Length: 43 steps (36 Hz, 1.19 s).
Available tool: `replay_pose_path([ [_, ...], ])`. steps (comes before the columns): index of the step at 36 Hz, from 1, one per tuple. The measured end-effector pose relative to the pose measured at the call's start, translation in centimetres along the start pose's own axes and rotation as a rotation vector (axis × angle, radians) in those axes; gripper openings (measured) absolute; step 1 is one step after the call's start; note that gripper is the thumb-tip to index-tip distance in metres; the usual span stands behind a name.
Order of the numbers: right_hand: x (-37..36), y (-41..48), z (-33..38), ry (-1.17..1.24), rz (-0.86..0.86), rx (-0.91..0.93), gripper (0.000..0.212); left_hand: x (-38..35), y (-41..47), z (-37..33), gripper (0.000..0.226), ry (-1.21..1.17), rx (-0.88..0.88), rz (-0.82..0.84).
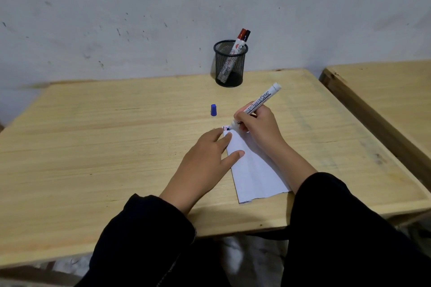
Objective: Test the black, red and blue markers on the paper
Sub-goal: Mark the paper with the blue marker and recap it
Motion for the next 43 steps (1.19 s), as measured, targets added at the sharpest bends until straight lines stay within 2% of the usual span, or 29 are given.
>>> replay_pose_path([
  [6,0.0,0.0,-0.1,0.063,0.018,-0.013,0.009,0.2,-0.1,-0.1,0.049,-0.007,-0.007,-0.010],
  [10,0.8,0.5,-0.4,0.075,-0.020,-0.025,0.003,0.4,-0.1,-0.2,0.048,-0.019,-0.005,-0.012],
  [19,1.4,1.8,0.3,0.319,-0.046,-0.081,0.011,1.2,0.1,-0.2,0.052,-0.093,-0.007,0.060],
  [23,1.7,2.3,2.0,0.376,-0.039,-0.055,0.011,2.5,0.9,0.3,0.043,-0.119,0.016,0.055],
  [26,2.1,2.8,3.3,0.390,-0.028,-0.024,0.013,3.7,2.4,0.8,0.040,-0.213,0.083,-0.043],
  [29,2.4,3.0,4.5,0.387,-0.014,0.003,0.016,4.5,4.5,1.6,0.039,-0.174,0.113,-0.130],
  [33,2.7,3.1,5.6,0.366,0.003,0.029,0.020,4.2,7.3,2.7,0.039,-0.153,0.143,-0.063],
  [38,3.0,3.1,6.2,0.351,0.010,0.040,0.019,3.2,9.2,3.6,0.019,-0.085,0.180,-0.045],
  [41,3.1,3.1,6.4,0.342,0.021,0.050,0.019,3.6,9.1,3.4,0.025,-0.195,0.213,-0.106],
  [43,3.1,3.1,6.4,0.339,0.027,0.055,0.019,4.3,8.8,2.9,0.021,-0.385,0.240,-0.173],
])
Point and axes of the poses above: each hand's wrist, its own y-axis towards the middle knuckle, its own x-axis out of the back of the hand, z = x × y, the point moved 4 cm from there along y, towards the middle knuckle, and after that the axes turned 15 degrees about y, right-handed, at the moved point
